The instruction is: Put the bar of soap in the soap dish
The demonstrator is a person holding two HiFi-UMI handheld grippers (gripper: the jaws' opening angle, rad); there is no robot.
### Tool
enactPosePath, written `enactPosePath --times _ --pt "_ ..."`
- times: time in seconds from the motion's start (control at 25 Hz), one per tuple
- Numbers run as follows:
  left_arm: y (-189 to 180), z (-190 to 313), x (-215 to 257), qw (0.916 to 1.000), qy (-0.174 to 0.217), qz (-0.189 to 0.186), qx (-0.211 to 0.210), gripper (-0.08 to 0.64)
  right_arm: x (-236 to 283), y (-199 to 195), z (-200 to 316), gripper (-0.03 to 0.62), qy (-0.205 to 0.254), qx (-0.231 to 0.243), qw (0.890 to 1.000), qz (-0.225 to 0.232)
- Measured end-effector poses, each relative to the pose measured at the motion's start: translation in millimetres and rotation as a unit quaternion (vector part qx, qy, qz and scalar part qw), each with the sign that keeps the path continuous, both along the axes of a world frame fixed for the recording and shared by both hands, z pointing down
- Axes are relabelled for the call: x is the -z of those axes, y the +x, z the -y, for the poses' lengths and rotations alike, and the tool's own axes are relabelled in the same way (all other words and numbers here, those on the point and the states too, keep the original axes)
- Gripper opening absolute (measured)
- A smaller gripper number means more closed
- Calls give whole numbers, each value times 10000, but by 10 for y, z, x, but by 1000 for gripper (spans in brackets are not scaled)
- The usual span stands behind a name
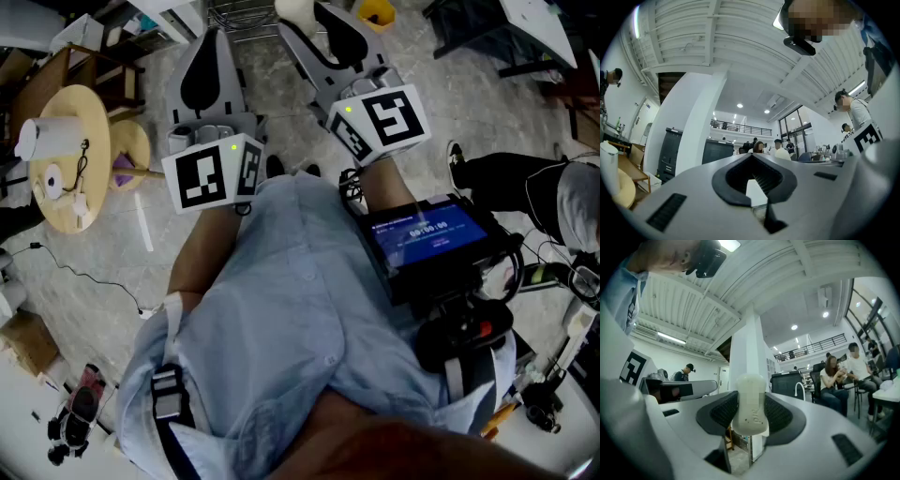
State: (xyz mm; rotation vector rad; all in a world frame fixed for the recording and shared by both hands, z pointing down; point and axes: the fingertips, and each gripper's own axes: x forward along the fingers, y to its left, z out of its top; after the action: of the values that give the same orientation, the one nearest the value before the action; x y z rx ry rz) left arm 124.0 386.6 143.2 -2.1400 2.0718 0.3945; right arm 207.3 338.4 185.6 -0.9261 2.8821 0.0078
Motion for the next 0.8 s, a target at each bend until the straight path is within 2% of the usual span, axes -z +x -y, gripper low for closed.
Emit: enactPosePath --times 0.52,0.8 --pt "74 13 -32 10000 -9 10 -29 8 -22 66 6 186 35 -24 10000 -17" --pt "203 27 -55 10000 -43 23 -34 8 -21 207 28 186 -64 29 9998 192"
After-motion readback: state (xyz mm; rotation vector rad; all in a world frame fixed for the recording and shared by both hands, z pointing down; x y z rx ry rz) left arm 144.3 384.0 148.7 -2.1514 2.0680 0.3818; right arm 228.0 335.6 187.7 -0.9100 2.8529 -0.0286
